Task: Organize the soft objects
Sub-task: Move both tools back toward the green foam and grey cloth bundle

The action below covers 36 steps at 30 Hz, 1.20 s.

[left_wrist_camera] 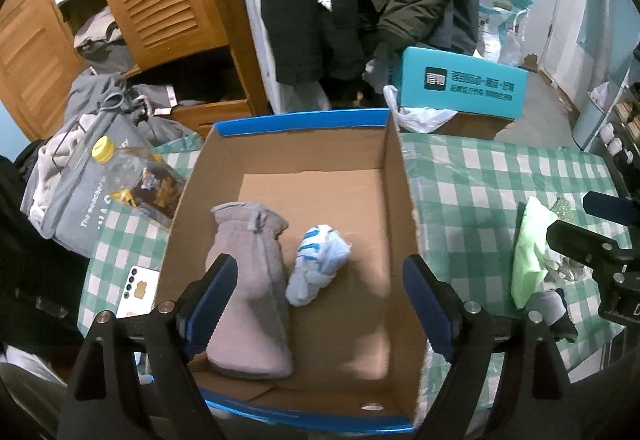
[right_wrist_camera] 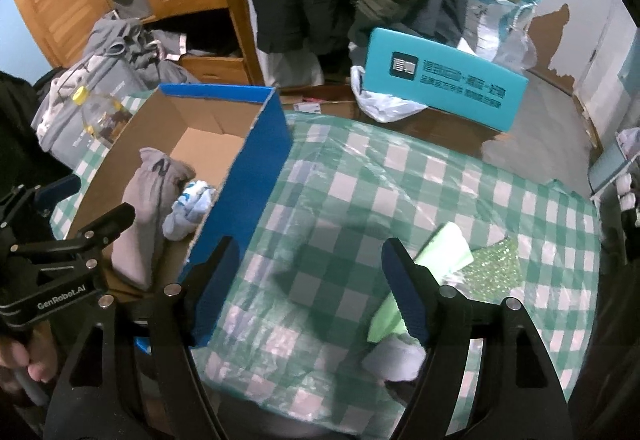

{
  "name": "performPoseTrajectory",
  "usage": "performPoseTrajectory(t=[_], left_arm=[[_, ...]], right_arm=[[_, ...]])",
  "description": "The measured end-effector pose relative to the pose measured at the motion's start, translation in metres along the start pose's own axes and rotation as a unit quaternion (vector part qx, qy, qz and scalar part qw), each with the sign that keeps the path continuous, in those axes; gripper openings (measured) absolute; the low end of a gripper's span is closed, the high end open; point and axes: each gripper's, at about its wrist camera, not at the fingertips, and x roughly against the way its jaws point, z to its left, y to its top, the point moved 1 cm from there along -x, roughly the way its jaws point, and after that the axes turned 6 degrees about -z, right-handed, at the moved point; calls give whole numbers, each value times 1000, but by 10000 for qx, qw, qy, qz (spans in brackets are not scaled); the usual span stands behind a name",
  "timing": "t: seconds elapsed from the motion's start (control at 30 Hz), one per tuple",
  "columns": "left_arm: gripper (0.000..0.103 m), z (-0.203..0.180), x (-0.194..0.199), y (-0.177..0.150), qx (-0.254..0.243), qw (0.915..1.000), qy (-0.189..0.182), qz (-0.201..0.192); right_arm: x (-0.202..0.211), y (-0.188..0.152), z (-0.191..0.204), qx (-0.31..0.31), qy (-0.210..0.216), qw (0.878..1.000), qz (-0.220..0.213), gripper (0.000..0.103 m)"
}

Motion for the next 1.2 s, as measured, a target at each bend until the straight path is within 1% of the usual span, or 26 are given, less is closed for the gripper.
performPoseTrajectory(t=[0.13,0.47,0.83,1.1,1.2], left_arm=[[86,-15,0,2,-131,9999,-55,-1],[86,-56,-2,6,-445,9987,-233,25],[86,-101,-13,4,-803,9951,-536,214],[86,-122,-29,6,-871,9918,-827,430],[86,-130,-40,5,-877,9903,-906,583]], right_arm=[[5,-4,-11,-85,-46,9999,-29,74],[11,-22,-54,-407,-256,9988,-1,75],[9,-40,-100,-744,-536,9957,143,75],[2,-48,-124,-906,-694,9931,260,75],[-4,-52,-129,-914,-736,9925,354,74]])
